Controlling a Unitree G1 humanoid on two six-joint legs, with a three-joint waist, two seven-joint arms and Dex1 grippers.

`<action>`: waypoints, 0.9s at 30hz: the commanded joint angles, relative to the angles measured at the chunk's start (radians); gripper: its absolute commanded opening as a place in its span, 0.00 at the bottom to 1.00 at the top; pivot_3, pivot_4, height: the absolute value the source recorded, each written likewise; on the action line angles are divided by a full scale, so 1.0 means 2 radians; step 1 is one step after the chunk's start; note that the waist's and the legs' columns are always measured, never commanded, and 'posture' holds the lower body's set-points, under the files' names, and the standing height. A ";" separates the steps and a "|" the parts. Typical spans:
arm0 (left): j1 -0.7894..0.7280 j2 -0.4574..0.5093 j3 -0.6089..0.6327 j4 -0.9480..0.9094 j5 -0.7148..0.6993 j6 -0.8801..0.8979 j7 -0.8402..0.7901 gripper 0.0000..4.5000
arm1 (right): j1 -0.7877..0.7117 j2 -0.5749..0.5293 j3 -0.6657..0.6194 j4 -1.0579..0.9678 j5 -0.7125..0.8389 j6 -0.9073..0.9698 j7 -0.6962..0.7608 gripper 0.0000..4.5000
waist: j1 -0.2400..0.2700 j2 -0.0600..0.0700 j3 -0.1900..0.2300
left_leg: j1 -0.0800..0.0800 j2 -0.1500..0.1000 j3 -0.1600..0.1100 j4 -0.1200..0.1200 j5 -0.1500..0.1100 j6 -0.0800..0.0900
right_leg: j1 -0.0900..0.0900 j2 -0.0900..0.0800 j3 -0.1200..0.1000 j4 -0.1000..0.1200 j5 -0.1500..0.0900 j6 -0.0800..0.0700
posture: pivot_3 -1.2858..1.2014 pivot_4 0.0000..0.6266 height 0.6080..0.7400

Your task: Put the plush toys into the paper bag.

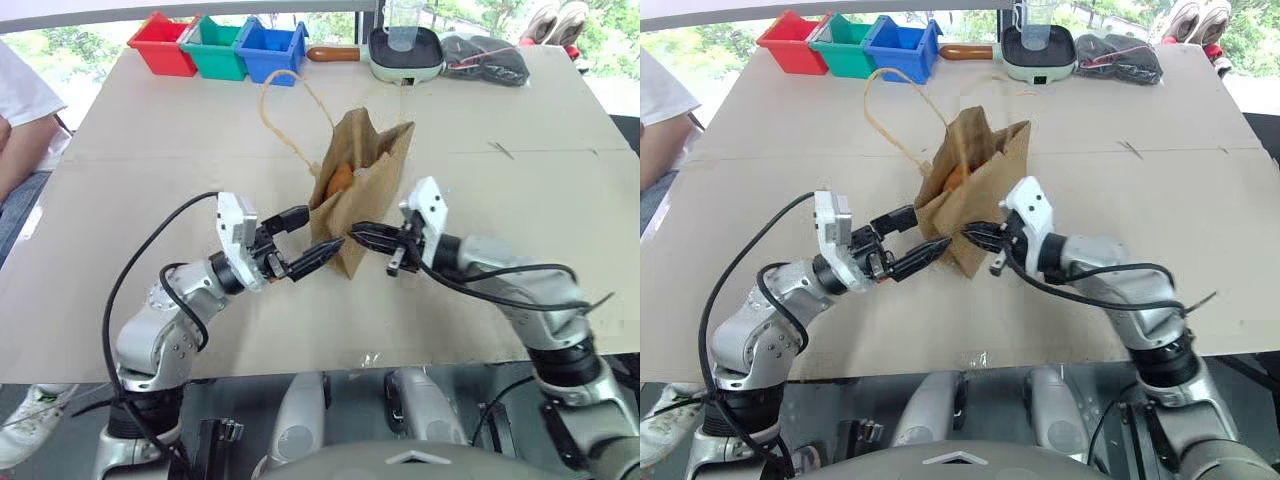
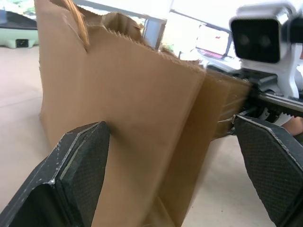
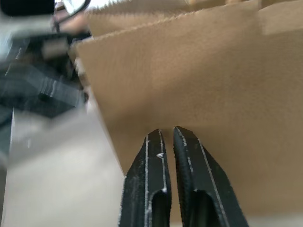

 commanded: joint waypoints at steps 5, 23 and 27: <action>0.004 -0.016 -0.016 -0.026 0.066 -0.048 0.055 1.00 | -0.023 0.051 0.013 0.036 -0.033 -0.047 0.007 0.01 | 0.000 0.000 0.000 | 0.001 0.000 0.000 0.000 0.000 0.000 | 0.000 0.000 0.000 0.001 0.000 0.000 | 0.52 0.24 1.00; -0.093 -0.026 -0.005 0.116 0.070 -0.123 -0.032 0.00 | 0.128 -0.124 -0.139 -0.105 -0.035 -0.145 0.107 0.40 | 0.008 0.000 0.000 | 0.001 0.000 0.000 0.001 0.000 0.000 | 0.001 0.000 0.000 0.001 0.000 0.000 | 0.52 0.24 1.00; -0.173 0.028 -0.011 0.246 0.065 -0.192 -0.199 0.00 | 0.192 -0.176 -0.211 -0.133 -0.020 -0.151 0.129 0.79 | 0.007 0.000 0.000 | 0.001 0.000 0.000 0.001 0.000 0.000 | 0.001 0.000 -0.001 0.001 0.000 0.000 | 0.52 0.24 1.00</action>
